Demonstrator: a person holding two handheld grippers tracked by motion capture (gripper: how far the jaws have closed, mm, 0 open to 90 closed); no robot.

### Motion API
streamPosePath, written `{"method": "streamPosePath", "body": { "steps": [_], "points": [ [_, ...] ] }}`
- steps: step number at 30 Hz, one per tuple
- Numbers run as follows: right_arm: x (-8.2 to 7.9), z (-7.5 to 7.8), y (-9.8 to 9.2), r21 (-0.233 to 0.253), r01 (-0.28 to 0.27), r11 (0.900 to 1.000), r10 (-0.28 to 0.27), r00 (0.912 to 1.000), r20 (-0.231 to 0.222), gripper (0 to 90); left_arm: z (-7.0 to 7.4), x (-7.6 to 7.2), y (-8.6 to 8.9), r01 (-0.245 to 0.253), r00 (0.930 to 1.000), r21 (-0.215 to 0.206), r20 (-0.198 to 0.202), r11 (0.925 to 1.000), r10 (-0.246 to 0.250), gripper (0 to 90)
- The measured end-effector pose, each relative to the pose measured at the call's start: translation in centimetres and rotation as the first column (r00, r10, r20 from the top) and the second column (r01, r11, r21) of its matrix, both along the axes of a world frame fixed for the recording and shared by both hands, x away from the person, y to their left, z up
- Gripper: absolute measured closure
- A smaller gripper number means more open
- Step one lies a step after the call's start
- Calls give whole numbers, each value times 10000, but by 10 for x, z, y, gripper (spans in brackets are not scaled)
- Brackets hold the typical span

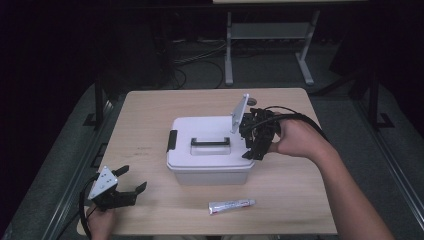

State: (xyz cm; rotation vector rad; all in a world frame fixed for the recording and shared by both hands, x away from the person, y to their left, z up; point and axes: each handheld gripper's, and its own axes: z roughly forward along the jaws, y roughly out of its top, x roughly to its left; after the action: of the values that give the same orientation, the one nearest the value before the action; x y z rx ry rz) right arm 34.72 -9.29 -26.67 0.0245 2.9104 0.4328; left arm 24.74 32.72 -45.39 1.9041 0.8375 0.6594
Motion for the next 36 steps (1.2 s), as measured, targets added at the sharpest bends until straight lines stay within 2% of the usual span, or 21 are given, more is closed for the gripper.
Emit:
{"method": "streamPosePath", "body": {
  "steps": [13, 31, 36],
  "points": [
    [3, 0, 12, -11, -99, 9999, 99, 9999, -38, 160, 0, 0, 0, 4, 10000, 31, -5, 10000, -4, 136],
    [5, -1, 42, -190, -437, 9989, 436, 9990, -77, 160, 0, 0, 0, 5, 10000, 9, 17, 10000, -5, 135],
    [7, -2, 49, -258, -550, 9982, 546, 9984, -130, 208, 0, 0, 1, 2, 10000, 1, 12, 10000, -2, 135]
  ]
}}
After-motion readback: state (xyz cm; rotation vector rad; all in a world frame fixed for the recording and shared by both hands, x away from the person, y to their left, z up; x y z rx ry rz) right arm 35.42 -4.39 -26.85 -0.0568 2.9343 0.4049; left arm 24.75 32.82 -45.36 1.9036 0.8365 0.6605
